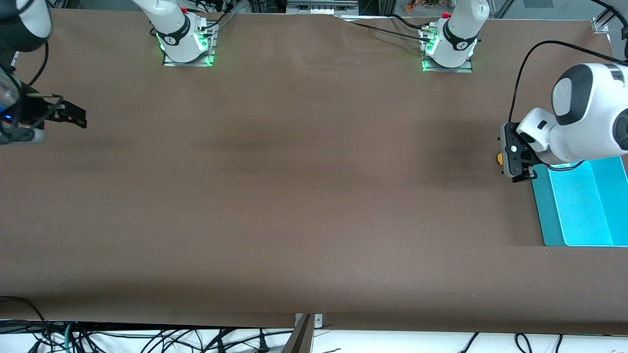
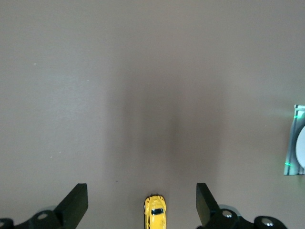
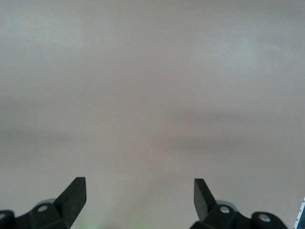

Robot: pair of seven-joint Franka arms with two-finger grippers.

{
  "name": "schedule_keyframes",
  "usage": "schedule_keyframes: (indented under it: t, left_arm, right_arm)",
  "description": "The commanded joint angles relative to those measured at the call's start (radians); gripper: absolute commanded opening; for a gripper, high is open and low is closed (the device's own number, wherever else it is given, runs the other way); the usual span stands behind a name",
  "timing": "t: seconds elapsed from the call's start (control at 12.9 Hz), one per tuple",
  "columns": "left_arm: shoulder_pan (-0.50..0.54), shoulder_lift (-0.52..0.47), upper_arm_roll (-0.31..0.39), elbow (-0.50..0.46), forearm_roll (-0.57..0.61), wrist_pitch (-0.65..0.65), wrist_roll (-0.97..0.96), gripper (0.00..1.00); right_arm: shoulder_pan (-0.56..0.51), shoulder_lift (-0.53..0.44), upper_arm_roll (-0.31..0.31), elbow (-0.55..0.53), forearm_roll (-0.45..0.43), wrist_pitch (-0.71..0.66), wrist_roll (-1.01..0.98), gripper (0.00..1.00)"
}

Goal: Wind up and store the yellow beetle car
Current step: 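Lower the left gripper over the car stopped beside the box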

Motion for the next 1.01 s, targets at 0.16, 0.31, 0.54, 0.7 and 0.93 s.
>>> schedule_keyframes:
  t: [0.16, 0.31, 0.54, 0.7, 0.93]
  left_arm:
    - [0.020, -0.082, 0.040, -0.227, 0.029, 0.164, 0.057, 1.00]
    - [0.058, -0.114, 0.047, -0.321, 0.042, 0.262, 0.057, 1.00]
    - [0.113, -0.116, 0.050, -0.381, 0.081, 0.332, 0.058, 1.00]
    - [0.150, -0.116, 0.051, -0.437, 0.090, 0.459, 0.104, 1.00]
    - [0.209, -0.102, 0.054, -0.502, 0.090, 0.604, 0.172, 1.00]
  right_arm:
    - [0.016, -0.054, -0.026, -0.005, 0.049, -0.025, 0.093, 1.00]
    - [0.010, -0.050, -0.023, 0.009, 0.113, -0.025, 0.090, 1.00]
    - [0.008, -0.036, -0.020, 0.032, 0.111, -0.027, 0.087, 1.00]
    - [0.002, -0.036, -0.002, 0.032, 0.115, -0.025, 0.094, 1.00]
    - [-0.007, -0.027, 0.001, 0.035, 0.113, -0.025, 0.094, 1.00]
